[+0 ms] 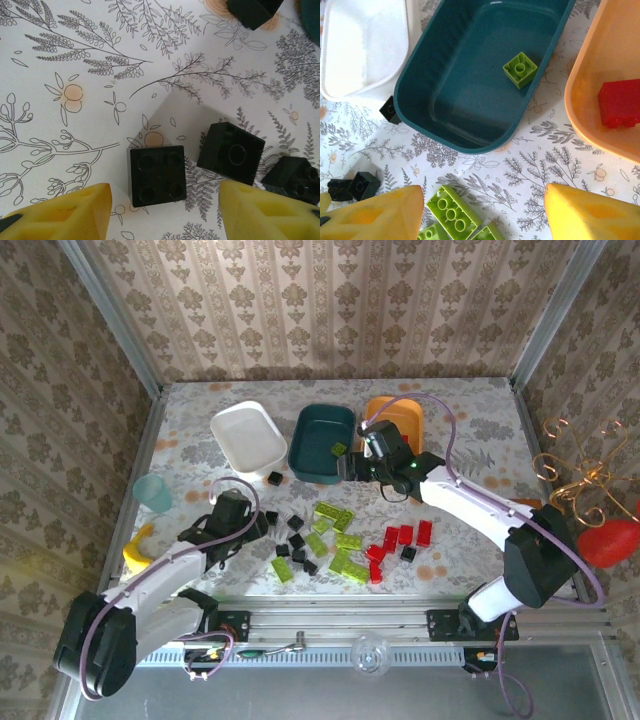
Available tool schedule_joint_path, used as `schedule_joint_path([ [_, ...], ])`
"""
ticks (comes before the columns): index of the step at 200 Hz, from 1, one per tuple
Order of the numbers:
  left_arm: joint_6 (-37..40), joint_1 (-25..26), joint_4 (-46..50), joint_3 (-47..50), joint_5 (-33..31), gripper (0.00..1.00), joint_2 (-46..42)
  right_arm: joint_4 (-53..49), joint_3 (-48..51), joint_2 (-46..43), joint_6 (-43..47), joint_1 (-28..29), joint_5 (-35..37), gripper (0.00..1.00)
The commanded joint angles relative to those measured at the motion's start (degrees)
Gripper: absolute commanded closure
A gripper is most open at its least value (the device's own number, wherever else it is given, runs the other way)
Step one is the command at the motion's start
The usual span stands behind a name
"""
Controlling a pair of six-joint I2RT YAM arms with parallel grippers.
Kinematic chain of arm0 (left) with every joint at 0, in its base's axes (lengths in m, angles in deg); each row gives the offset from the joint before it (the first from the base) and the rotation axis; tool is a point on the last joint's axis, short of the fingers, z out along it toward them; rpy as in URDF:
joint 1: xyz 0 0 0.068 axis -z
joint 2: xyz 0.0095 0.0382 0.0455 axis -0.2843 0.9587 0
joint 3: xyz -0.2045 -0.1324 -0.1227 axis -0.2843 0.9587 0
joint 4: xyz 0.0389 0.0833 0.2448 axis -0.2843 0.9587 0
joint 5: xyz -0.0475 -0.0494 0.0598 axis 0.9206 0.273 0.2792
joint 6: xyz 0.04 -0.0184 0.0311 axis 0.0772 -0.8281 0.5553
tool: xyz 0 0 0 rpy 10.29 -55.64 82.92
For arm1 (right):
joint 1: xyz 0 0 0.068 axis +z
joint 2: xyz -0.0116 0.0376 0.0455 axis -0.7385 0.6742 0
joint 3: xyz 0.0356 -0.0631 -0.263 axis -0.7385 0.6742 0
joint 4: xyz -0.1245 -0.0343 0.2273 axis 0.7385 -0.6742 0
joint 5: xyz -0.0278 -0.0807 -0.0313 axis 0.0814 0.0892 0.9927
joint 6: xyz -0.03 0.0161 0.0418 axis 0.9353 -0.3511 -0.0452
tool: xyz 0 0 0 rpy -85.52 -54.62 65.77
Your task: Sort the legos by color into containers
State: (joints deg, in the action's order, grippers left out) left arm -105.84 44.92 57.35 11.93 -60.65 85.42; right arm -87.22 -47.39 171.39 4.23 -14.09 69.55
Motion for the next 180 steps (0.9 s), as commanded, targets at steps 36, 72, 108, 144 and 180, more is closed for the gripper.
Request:
schedule_joint_path([
  [36, 2.37, -1.94, -6.23, 1.61, 0.86, 0.44, 5.78, 1.75, 1.03, -1.9, -1.09, -0.21, 1.25, 0.35],
  [72, 3.21, -3.71, -10.52, 0.81, 2.28, 0.46, 10.52, 1.68, 1.8, -3.17, -0.96, -0.21, 1.38, 0.36],
  [108, 3.57, -4.01, -12.56, 0.32, 2.81, 0.53, 13.97, 1.28, 2.35, -3.86, -0.6, -0.21, 1.98, 0.36],
  [144, 3.44, -3.87, -12.3, 0.03, 3.82, 0.65, 12.67, 1.49, 3.16, -4.21, -0.77, -0.25, 2.05, 0.36],
  [180, 3.59, -3.27, -4.71, -4.57, 4.01, 0.67, 3.75, 2.14, 4.99, -5.77, -1.46, -0.22, 1.78, 0.37],
])
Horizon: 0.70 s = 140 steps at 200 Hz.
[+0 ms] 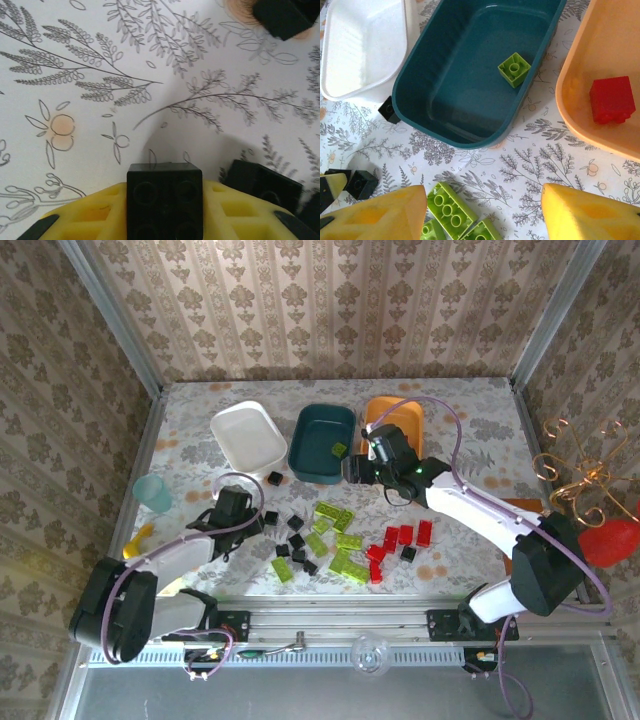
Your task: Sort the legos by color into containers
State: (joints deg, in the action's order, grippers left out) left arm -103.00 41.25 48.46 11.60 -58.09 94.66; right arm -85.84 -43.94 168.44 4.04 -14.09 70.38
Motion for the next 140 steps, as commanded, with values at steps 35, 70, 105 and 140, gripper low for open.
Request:
schedule_joint_path([
  [35, 4.28, -1.18, 7.59, -16.54, 0.64, 0.66, -4.18, 1.67, 4.06, -3.2, -2.43, -0.21, 0.45, 0.37],
  [70, 8.24, -5.04, 7.45, -30.47, 0.86, 0.64, 11.63, 0.76, 6.26, -6.05, -3.17, -0.15, 0.94, 0.36],
  [105, 9.3, -7.88, 7.56, -41.25, 1.98, 0.62, 24.93, -1.29, 7.89, -9.38, -3.56, -0.12, 1.26, 0.36],
  [140, 9.85, -8.75, 9.94, -49.27, 3.18, 0.52, 32.99, -2.94, 9.62, -12.36, -4.14, -0.03, 1.28, 0.35],
])
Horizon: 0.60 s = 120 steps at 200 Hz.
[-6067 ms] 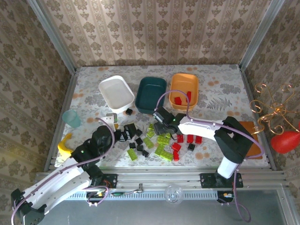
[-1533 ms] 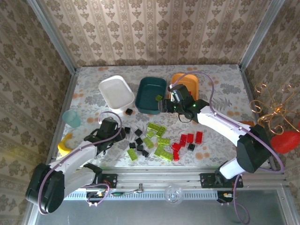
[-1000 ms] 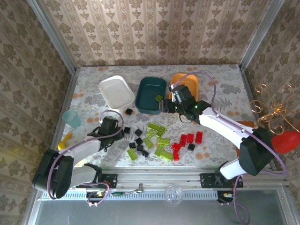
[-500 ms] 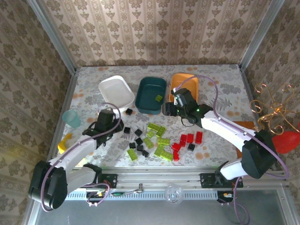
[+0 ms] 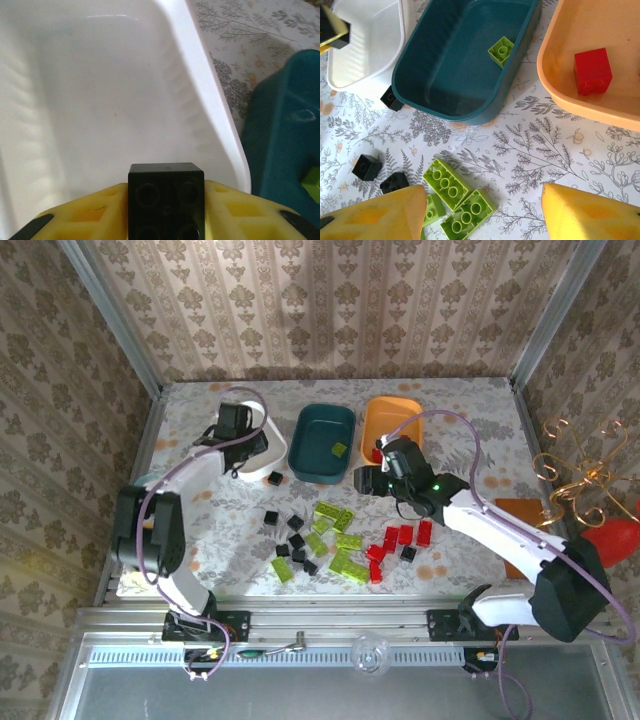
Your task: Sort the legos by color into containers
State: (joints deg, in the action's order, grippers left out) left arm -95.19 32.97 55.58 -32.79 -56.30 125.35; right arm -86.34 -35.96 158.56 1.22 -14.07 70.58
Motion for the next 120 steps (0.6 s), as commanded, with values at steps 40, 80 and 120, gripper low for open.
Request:
schedule_joint_path([
  [40, 2.48, 0.27, 3.53, -4.92, 2.04, 0.36, 0.32, -3.16, 3.42, -4.72, -1.89, -0.05, 1.83, 0.32],
  [80, 3.26, 4.82, 2.18, 5.64, 2.44, 0.28, -11.7, -2.73, 3.36, -4.68, -2.25, -0.08, 1.22, 0.31],
  [120, 1.62, 12.15, 2.21, 21.95, 1.54, 0.27, -24.35, -1.56, 4.19, -3.39, -2.67, -0.05, 0.66, 0.31],
])
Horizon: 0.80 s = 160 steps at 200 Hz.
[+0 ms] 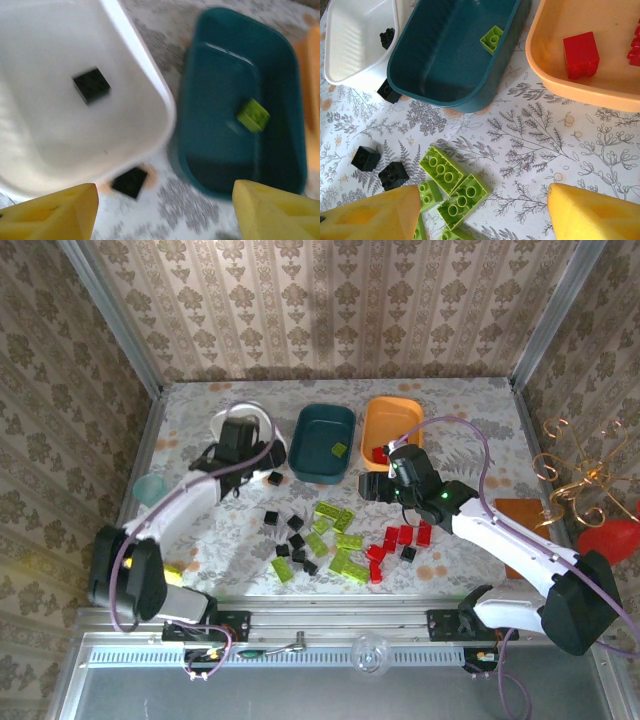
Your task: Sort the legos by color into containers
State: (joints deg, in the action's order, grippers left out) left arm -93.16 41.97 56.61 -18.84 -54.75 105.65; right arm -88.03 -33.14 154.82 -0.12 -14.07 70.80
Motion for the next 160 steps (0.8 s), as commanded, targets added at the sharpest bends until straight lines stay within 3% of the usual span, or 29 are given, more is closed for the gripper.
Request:
schedule_joint_path([
  [1, -0.5, 3.26, 1.12, 8.41, -0.01, 0.27, -4.92, 0.16, 1.37, 0.37, -1.34, -0.05, 0.42, 0.31],
  [33, -1.56, 5.72, -0.57, 15.97, 0.63, 0.28, -7.2, 1.54, 1.6, 2.25, -2.1, -0.06, -0.63, 0.31],
  [52, 0.19, 6.61, -0.44, 15.25, 0.27, 0.27, -4.68, 1.71, 0.98, 3.32, -2.49, 0.03, -1.04, 0.31],
  [73, 2.26, 8.79, 1.99, 12.87, -4.51, 0.28, -1.06, 1.38, 0.58, 3.39, -2.58, 0.36, -0.79, 0.31],
  [119, 1.45, 9.78, 3.78, 12.63, -8.53, 0.33, 4.44, 0.61, 1.26, 1.8, -2.34, 0.47, 0.38, 0.31],
  [160, 1.04, 9.79, 0.43, 14.22, -7.99, 0.41, 5.84, 0.62, 1.11, 2.31, -1.99, 0.47, 0.49, 0.31],
])
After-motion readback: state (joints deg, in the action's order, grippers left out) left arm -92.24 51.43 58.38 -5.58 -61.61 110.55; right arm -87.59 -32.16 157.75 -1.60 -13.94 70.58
